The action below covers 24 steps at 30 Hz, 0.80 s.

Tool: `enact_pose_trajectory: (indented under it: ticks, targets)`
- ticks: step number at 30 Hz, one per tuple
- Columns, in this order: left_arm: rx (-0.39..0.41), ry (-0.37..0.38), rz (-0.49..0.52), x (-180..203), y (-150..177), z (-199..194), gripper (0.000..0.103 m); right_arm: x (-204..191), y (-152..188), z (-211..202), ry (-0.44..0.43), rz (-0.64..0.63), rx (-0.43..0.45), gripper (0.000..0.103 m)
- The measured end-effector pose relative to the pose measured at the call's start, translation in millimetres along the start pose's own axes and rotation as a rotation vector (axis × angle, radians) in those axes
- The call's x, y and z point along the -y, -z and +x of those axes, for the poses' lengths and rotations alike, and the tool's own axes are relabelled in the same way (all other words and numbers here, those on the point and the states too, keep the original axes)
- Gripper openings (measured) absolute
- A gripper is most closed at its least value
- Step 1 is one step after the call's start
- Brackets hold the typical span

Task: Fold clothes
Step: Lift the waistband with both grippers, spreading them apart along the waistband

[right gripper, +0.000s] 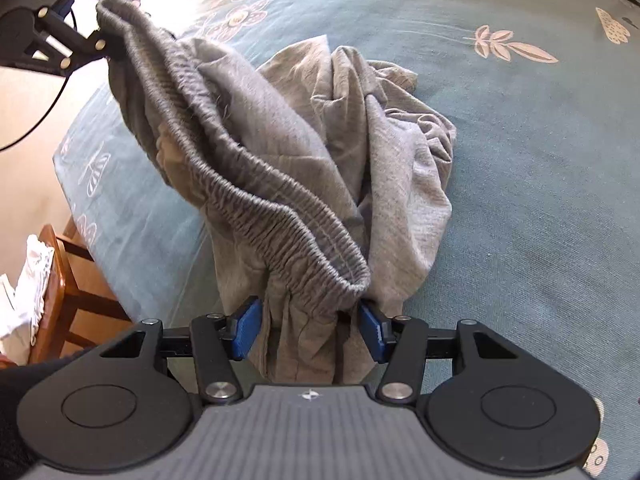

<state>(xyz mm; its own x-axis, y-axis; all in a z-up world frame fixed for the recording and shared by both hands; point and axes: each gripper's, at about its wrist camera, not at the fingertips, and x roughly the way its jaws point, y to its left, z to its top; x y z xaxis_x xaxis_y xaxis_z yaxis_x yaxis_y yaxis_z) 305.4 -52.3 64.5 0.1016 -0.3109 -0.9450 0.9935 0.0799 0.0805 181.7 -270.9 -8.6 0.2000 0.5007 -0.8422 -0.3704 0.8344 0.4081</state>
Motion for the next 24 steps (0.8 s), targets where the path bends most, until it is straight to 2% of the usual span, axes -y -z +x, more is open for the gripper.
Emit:
enact_pose_trajectory:
  ticks: [4, 8, 13, 14, 16, 18, 21, 24]
  targets:
    - [-0.034, -0.015, -0.061, -11.1, 7.6, 11.8, 0.015, 7.2, -8.6, 12.0, -0.076, 0.021, 0.017, 0.053]
    - [-0.069, -0.02, -0.13, -26.3, 16.1, 26.1, 0.015, -2.8, -9.8, -1.3, -0.173, -0.028, 0.045, 0.052]
    - [-0.094, -0.014, -0.2, -40.4, 20.1, 44.2, 0.015, -3.0, -17.3, 23.1, -0.171, -0.045, 0.038, 0.051]
    - [-0.1, -0.013, -0.207, -42.2, 20.8, 46.4, 0.015, -2.1, -19.1, 25.8, -0.191, -0.048, 0.021, 0.047]
    - [-0.114, -0.012, -0.22, -44.0, 22.9, 47.8, 0.015, -4.1, -19.4, 22.7, -0.268, -0.071, -0.018, 0.025]
    - [-0.118, -0.009, -0.237, -44.5, 24.9, 49.0, 0.016, -0.7, -15.9, 17.0, -0.331, -0.072, -0.026, 0.025]
    - [-0.122, -0.013, -0.255, -43.2, 23.8, 54.8, 0.016, 4.1, -14.0, 28.8, -0.264, -0.01, -0.006, 0.034]
    - [-0.133, -0.027, -0.264, -41.8, 20.8, 57.6, 0.015, -0.2, -16.8, 42.6, -0.265, 0.012, -0.02, 0.034]
